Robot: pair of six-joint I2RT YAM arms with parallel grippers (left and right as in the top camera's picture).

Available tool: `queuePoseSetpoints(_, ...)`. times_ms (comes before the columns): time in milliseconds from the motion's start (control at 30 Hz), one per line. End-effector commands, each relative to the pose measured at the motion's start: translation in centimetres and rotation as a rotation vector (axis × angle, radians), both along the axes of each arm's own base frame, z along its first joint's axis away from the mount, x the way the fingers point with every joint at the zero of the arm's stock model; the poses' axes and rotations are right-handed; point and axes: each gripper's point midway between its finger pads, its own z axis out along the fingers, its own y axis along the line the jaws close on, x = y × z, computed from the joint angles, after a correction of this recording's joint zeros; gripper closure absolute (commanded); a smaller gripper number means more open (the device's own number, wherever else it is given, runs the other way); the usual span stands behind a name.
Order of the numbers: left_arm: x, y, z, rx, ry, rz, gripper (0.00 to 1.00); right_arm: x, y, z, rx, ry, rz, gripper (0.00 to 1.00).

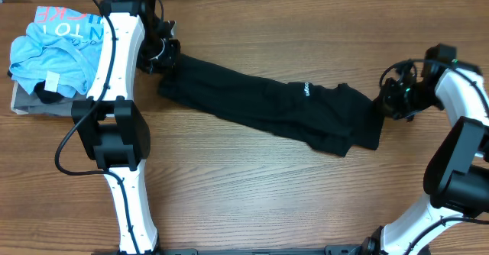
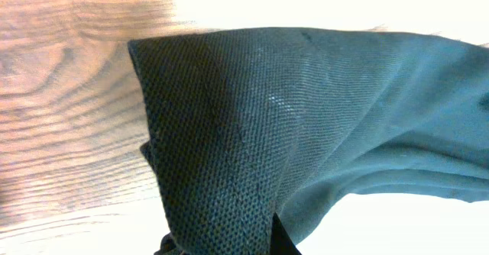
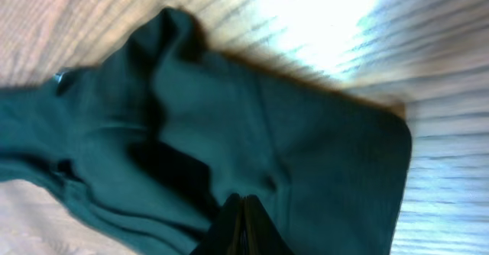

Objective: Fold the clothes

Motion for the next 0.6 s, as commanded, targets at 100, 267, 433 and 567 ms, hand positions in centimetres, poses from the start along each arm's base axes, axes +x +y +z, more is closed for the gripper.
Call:
queuePoseSetpoints(100, 0.4, -0.4, 1.3, 0.008, -0.038, -0.026, 0.96, -1.9, 1.3, -2.9, 0.061, 0.034, -0.052, 0.96)
queuePoseSetpoints(267, -0.1, -1.1, 2.5, -0.022, -0.027, -0.028, 0.96, -3.3, 1.3, -5.3, 0.046, 0.063, -0.09, 0.96)
queuePoseSetpoints(433, -1.1, -3.4, 3.8, -0.033, -0.014, -0.076, 0.96, -4.2, 1.4, -6.4, 0.036, 0.088, -0.107, 0.96)
queuePoseSetpoints(567, -1.6, -7.3, 4.0, -0.074, -0.018, -0.149, 0.96, -4.3, 1.4, -6.4, 0.036, 0.089, -0.107, 0.96)
